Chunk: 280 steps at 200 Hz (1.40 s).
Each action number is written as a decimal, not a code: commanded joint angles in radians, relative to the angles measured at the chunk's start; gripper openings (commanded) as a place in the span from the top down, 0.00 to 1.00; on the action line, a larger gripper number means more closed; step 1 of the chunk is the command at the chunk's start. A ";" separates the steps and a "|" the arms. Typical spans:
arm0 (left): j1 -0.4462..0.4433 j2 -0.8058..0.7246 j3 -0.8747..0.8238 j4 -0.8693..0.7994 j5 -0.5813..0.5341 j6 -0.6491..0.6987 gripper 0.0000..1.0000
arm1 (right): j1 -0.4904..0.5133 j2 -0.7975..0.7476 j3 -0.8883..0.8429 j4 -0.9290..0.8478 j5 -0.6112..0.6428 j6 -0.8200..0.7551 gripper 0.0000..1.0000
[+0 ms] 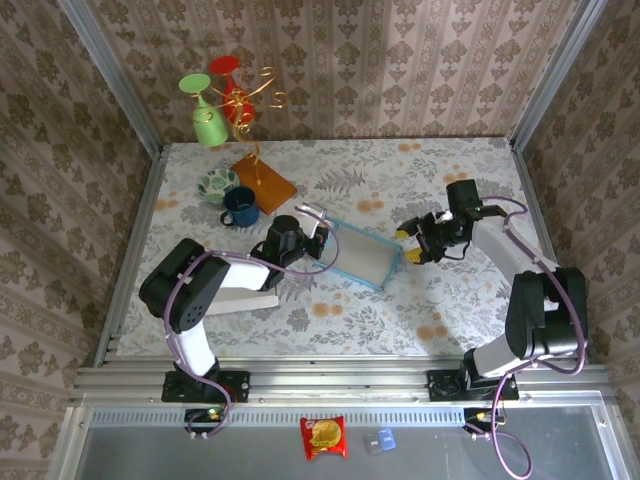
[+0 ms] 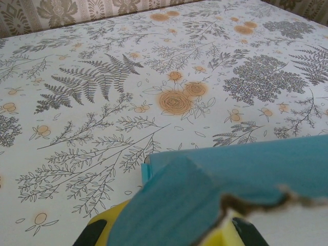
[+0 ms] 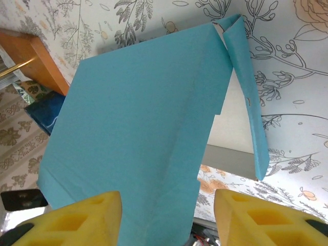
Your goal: Fold the paper box
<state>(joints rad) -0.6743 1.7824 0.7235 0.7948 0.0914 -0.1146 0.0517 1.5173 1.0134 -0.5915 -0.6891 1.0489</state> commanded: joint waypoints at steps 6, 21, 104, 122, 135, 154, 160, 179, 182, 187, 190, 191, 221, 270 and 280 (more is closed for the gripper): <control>-0.009 -0.022 0.016 -0.023 -0.007 0.012 1.00 | 0.034 0.043 0.038 0.033 -0.020 0.040 0.52; -0.012 -0.023 0.017 -0.023 -0.007 0.012 1.00 | 0.046 0.050 0.030 0.047 -0.010 0.051 0.55; -0.019 -0.030 0.017 -0.044 -0.001 0.000 1.00 | 0.073 0.075 0.000 0.061 0.068 0.010 0.68; -0.019 -0.038 0.013 -0.056 0.001 -0.004 1.00 | 0.080 0.078 -0.009 0.067 0.083 0.007 0.68; -0.021 -0.044 0.007 -0.060 0.002 -0.011 1.00 | 0.085 0.078 -0.012 0.071 0.094 0.002 0.69; -0.020 -0.053 -0.010 -0.069 -0.005 -0.031 0.94 | 0.091 0.085 -0.011 0.069 0.112 -0.011 0.70; -0.020 -0.058 -0.015 -0.072 -0.007 -0.039 0.93 | 0.092 0.084 -0.011 0.067 0.118 -0.016 0.70; -0.020 -0.079 -0.027 -0.097 -0.009 -0.068 0.88 | 0.098 0.086 -0.008 0.059 0.143 -0.032 0.71; -0.020 -0.083 -0.028 -0.101 -0.009 -0.073 0.87 | 0.099 0.086 -0.008 0.059 0.147 -0.034 0.71; -0.021 -0.093 -0.031 -0.117 -0.011 -0.080 0.85 | 0.101 0.087 -0.007 0.059 0.152 -0.039 0.71; -0.021 -0.099 -0.030 -0.128 -0.012 -0.085 0.84 | 0.102 0.088 -0.007 0.059 0.156 -0.041 0.71; -0.021 -0.101 -0.030 -0.132 -0.013 -0.088 0.84 | 0.102 0.088 -0.007 0.060 0.156 -0.041 0.71; -0.022 -0.166 -0.013 -0.298 -0.025 -0.137 0.72 | 0.114 0.089 -0.009 0.059 0.183 -0.053 0.72; -0.030 -0.257 -0.029 -0.450 -0.013 -0.207 0.64 | 0.128 0.100 -0.009 0.060 0.215 -0.064 0.76; -0.028 -0.287 -0.030 -0.497 -0.005 -0.227 0.63 | 0.127 0.101 -0.010 0.060 0.218 -0.070 0.76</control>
<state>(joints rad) -0.6971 1.5650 0.7013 0.4286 0.0669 -0.2783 0.1734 1.5963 1.0191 -0.5220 -0.5236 1.0096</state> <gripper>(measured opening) 0.364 0.245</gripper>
